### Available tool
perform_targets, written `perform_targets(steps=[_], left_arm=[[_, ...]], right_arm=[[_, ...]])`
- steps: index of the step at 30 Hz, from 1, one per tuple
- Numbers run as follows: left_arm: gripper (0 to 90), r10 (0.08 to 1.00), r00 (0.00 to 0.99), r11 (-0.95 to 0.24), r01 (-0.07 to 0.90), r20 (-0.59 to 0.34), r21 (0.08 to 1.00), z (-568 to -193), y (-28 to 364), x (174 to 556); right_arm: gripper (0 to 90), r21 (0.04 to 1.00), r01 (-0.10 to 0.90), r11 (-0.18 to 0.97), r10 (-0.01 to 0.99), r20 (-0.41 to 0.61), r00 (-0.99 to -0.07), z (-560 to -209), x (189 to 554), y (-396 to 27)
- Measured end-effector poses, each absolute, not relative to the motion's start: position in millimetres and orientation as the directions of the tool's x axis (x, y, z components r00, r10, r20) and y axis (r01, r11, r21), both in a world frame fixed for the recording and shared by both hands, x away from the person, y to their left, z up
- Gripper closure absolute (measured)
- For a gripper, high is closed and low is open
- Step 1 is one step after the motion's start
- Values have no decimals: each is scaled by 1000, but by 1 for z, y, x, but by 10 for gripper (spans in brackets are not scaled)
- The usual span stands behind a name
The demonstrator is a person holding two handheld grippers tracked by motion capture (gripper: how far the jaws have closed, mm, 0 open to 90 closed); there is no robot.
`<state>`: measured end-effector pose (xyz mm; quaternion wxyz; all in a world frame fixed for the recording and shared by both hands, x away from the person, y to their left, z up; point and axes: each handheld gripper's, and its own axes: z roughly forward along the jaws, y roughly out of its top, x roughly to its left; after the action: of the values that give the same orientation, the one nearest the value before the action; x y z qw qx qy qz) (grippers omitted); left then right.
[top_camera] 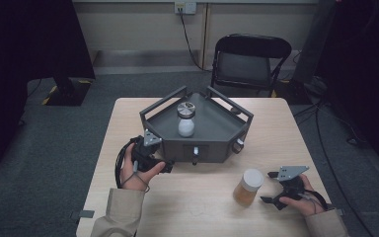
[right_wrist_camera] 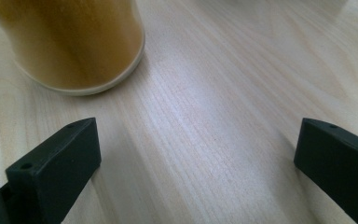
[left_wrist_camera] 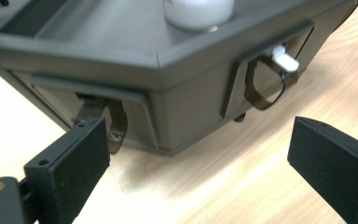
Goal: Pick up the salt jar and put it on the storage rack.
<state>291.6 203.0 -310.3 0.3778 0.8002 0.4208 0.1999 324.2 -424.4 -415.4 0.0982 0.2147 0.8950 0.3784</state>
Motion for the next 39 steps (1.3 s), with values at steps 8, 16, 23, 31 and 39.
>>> perform_targets(steps=[8, 16, 23, 31, 39], left_arm=[[51, 826, 563, -345, 542, -26, 766, -331, 210, 288], [51, 816, 577, -364, 548, -26, 753, -355, 208, 287], [51, 810, 584, -364, 564, -46, 741, -374, 209, 289], [51, 807, 588, -380, 585, -53, 716, -387, 206, 293], [51, 796, 603, -410, 594, -45, 692, -399, 202, 297]], right_arm=[[0, 719, 310, 621, 459, -14, -888, -415, 324, -424], [0, 720, 310, 621, 459, -14, -888, -415, 324, -424], [0, 720, 310, 621, 459, -13, -888, -415, 324, -424], [0, 720, 310, 621, 459, -14, -888, -415, 324, -424], [0, 720, 310, 621, 459, -13, -888, -415, 324, -424]])
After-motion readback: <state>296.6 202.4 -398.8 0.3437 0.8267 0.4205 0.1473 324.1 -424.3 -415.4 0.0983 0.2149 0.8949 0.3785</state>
